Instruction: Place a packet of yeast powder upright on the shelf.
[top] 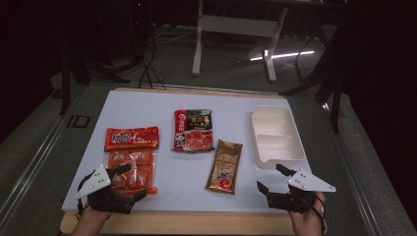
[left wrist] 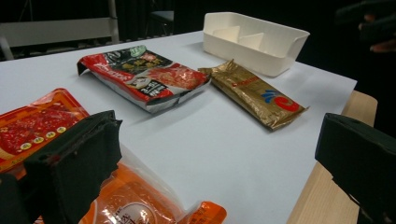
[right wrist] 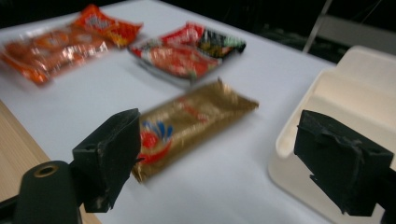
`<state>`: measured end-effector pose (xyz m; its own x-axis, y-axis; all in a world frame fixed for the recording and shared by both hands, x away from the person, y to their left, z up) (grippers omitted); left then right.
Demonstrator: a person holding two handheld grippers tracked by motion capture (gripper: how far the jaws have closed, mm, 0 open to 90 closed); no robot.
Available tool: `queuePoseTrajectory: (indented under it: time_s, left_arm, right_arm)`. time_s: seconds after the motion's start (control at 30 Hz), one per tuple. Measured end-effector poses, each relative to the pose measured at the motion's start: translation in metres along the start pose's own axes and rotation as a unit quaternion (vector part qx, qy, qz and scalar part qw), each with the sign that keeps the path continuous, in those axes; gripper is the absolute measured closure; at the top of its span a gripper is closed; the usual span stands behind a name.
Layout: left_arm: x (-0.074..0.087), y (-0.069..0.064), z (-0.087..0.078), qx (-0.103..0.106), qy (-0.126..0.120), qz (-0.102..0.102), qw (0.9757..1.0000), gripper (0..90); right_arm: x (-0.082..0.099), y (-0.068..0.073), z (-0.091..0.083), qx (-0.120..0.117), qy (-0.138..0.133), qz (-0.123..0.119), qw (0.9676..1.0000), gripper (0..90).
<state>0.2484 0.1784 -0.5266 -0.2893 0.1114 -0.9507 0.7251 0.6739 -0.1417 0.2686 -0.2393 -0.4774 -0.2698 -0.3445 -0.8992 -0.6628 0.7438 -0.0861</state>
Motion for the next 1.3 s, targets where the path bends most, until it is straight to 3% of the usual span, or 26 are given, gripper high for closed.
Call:
queuePoseTrajectory:
  time_s: [0.1, 0.23, 0.33, 0.43, 0.6, 0.77, 0.87, 1.13, 1.3]
  left_arm:
    - [0.000, -0.001, -0.001, 0.003, -0.003, -0.002, 1.0000, 0.1]
    - [0.000, 0.000, -0.001, 0.000, -0.004, -0.004, 1.0000, 0.1]
    - [0.000, 0.000, 0.000, -0.004, -0.001, -0.002, 1.0000, 0.1]
    - [0.000, 0.001, 0.000, -0.007, -0.004, 0.000, 1.0000, 0.1]
    - [0.000, 0.000, 0.000, -0.010, -0.001, 0.006, 0.9999, 0.1]
    - [-0.009, -0.005, -0.006, -0.011, -0.037, 0.009, 0.9992, 2.9]
    - [-0.008, -0.004, -0.007, -0.001, -0.034, -0.014, 0.9993, 2.7]
    - [-0.003, -0.004, -0.003, 0.006, -0.005, -0.028, 0.9996, 1.9]
    - [-0.001, -0.002, -0.001, 0.006, 0.001, -0.035, 0.9994, 1.8]
  right_arm:
    - [-0.011, 0.001, -0.006, 0.016, -0.013, -0.011, 0.9997, 14.2]
    - [-0.025, -0.002, -0.010, 0.016, -0.024, -0.011, 0.9995, 12.5]
    - [-0.031, -0.007, -0.010, 0.020, -0.019, -0.010, 0.9996, 11.4]
    - [-0.038, -0.011, -0.009, 0.027, -0.019, -0.026, 0.9991, 11.2]
    - [-0.050, -0.015, -0.005, 0.014, -0.012, -0.014, 0.9997, 12.5]
    - [-0.059, -0.014, 0.001, 0.006, -0.008, -0.013, 0.9999, 11.1]
    - [-0.067, -0.014, 0.010, 0.001, -0.006, -0.014, 0.9999, 10.8]
    - [-0.072, -0.016, 0.036, -0.014, 0.013, -0.013, 0.9997, 10.2]
    - [-0.069, -0.019, 0.054, -0.019, 0.034, -0.008, 0.9992, 9.6]
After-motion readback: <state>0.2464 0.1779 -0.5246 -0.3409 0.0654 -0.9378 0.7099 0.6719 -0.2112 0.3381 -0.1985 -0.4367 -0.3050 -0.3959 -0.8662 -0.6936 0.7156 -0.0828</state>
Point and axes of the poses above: each handheld gripper's, and its own axes: z roughly forward along the jaws, x roughly out of its underside, y roughly to its left, the point moved 7 cm from there along z, roughly forward along the jaws, and after that the axes turned 1 degree about -z, right-handed, at the moved point
